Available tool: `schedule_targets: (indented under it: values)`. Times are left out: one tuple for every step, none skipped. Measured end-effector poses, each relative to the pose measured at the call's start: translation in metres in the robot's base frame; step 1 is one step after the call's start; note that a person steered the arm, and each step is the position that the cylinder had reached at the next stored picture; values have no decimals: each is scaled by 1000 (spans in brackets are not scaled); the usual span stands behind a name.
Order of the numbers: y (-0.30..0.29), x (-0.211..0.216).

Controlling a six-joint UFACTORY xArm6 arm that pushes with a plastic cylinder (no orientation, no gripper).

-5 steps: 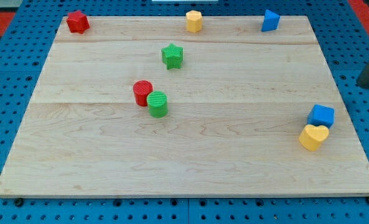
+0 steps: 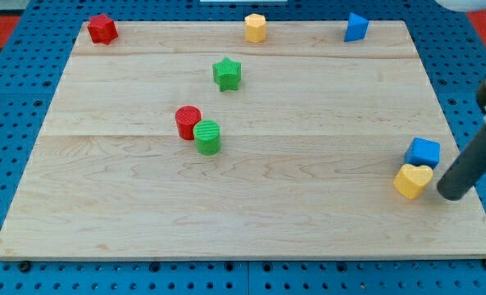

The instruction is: Separate the yellow heart from blue cube

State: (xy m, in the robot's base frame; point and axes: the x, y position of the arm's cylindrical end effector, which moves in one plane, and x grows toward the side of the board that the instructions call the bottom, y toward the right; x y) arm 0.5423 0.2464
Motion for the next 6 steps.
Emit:
schedule_targets:
  values:
    - [-14,0]
    - [-32,-5]
    - [-48,-16]
    - [-55,-34]
    - [-66,-55]
    - [-87,-59]
